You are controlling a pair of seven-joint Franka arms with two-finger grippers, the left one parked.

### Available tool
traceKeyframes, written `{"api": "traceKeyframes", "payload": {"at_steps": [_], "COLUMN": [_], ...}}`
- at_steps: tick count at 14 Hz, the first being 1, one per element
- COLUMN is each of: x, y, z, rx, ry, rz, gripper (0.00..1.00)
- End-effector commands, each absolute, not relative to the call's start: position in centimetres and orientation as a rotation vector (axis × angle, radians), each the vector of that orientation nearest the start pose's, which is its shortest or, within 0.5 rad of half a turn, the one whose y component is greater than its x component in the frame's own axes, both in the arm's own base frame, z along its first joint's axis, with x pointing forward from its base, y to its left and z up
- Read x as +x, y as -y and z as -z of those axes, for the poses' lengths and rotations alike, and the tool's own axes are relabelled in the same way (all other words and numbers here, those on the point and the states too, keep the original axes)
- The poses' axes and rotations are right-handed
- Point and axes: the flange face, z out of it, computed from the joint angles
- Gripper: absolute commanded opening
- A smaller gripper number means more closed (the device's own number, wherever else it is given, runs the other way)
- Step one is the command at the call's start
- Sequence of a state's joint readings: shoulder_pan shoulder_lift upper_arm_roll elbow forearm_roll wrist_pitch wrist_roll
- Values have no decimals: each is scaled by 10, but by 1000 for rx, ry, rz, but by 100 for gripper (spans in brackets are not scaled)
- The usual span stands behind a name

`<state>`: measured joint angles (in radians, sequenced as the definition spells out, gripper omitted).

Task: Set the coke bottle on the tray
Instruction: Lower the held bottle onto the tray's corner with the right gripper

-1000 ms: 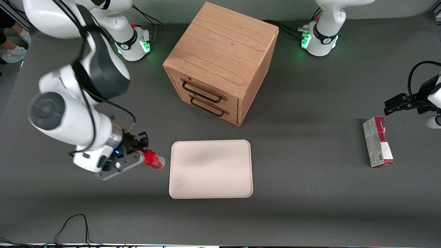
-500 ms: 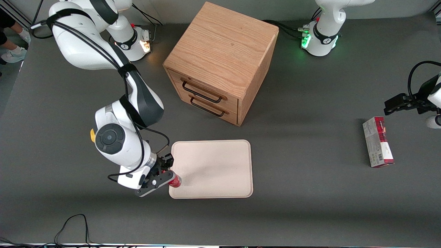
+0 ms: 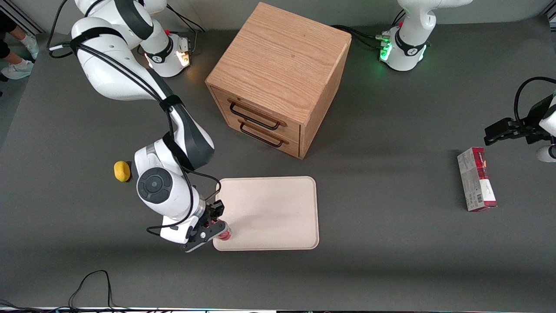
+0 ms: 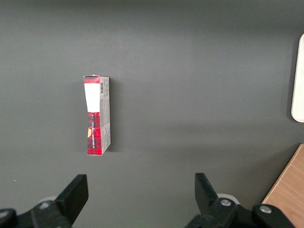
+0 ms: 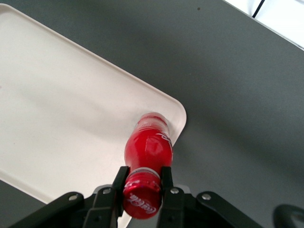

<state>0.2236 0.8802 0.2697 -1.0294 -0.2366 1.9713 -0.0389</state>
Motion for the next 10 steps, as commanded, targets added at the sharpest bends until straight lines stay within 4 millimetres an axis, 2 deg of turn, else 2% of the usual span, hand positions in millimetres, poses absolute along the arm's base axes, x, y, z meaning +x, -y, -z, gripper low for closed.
{"api": "traceKeyframes", "payload": {"at_steps": [1, 2, 3, 4, 5, 8, 10], "x": [728, 729, 728, 728, 730, 731, 732], "y": [-296, -296, -296, -297, -294, -292, -288], "z": [-334, -335, -334, -334, -335, -334, -347], "rx": [-3037, -3035, -3033, -3038, -3046, -3046, -3043], "ry": [794, 792, 793, 762, 705, 686, 670], "rz": [199, 210, 210, 209, 225, 228, 250], "gripper": [30, 36, 61, 96, 100, 100, 100]}}
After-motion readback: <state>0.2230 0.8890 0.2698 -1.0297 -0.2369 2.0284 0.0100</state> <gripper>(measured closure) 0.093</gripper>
